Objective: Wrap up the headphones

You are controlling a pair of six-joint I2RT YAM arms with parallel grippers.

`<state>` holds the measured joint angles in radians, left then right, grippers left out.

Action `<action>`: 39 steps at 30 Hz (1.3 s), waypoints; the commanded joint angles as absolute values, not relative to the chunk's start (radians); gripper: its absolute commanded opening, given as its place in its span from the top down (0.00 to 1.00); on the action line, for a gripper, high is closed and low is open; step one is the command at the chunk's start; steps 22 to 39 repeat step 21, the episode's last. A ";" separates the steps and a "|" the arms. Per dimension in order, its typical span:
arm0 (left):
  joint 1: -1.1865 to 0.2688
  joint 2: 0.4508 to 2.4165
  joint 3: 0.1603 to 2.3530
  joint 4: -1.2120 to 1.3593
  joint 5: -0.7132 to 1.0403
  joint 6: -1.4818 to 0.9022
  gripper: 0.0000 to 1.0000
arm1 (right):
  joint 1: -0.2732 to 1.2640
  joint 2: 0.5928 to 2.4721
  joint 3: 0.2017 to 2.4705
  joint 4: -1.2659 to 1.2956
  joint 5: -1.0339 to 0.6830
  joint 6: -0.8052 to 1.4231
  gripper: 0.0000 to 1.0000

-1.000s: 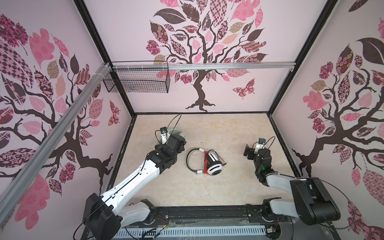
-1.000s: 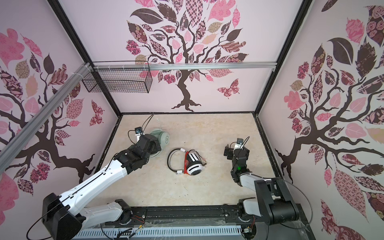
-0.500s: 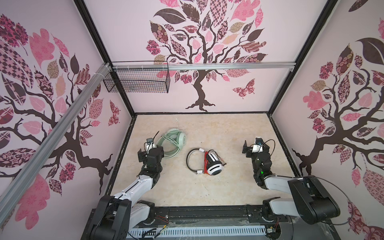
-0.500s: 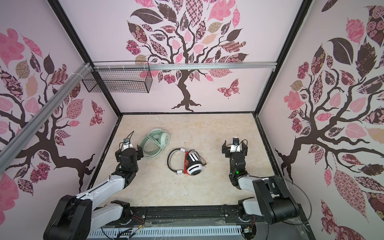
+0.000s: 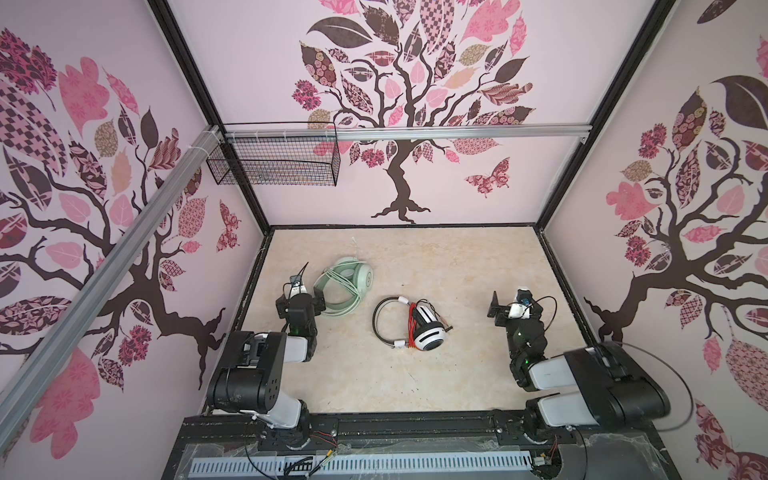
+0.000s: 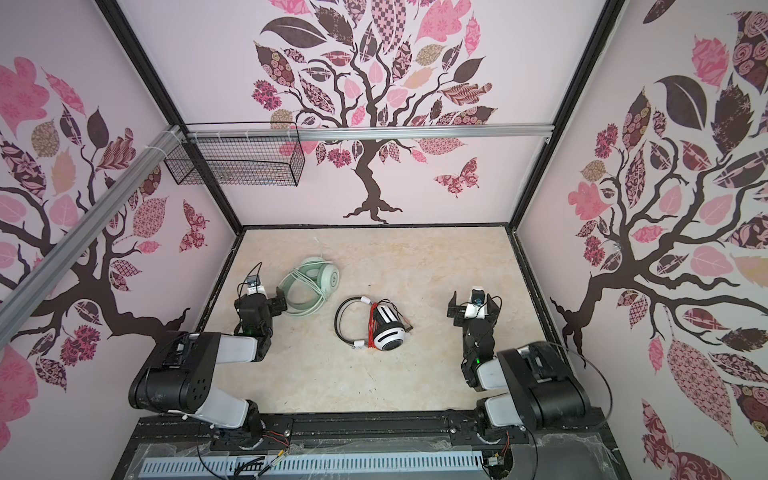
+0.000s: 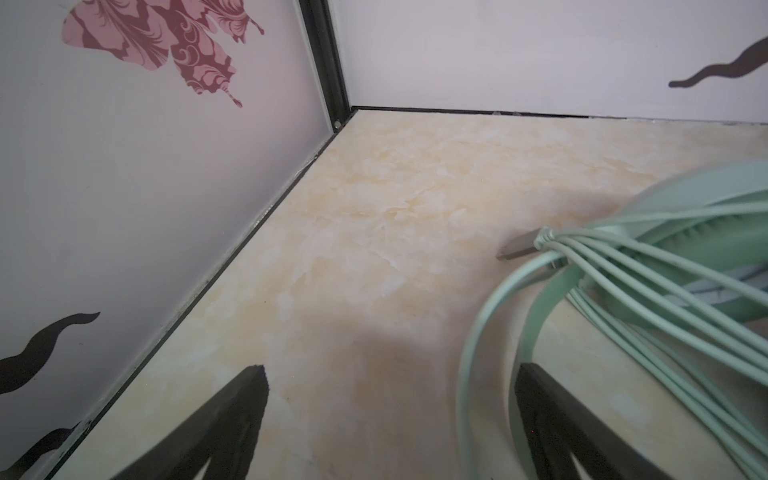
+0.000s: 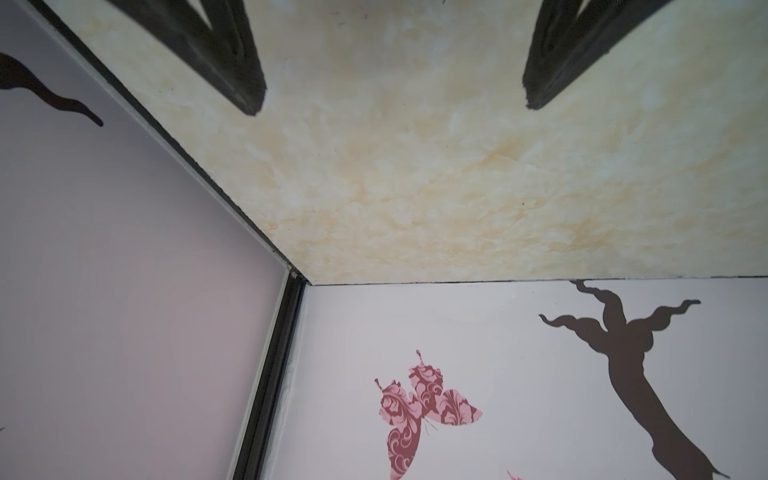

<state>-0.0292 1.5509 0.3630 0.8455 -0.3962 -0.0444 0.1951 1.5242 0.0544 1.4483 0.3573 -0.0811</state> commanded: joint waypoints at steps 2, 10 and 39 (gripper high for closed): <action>-0.021 1.553 0.375 0.878 -0.320 -0.080 0.04 | 0.162 1.601 0.122 1.545 0.300 -0.051 0.01; -0.021 1.556 0.373 0.890 -0.322 -0.080 0.04 | 0.078 1.555 0.282 1.158 0.158 0.013 0.00; -0.020 1.557 0.372 0.892 -0.324 -0.079 0.04 | 0.060 1.551 0.283 1.151 0.109 0.014 0.01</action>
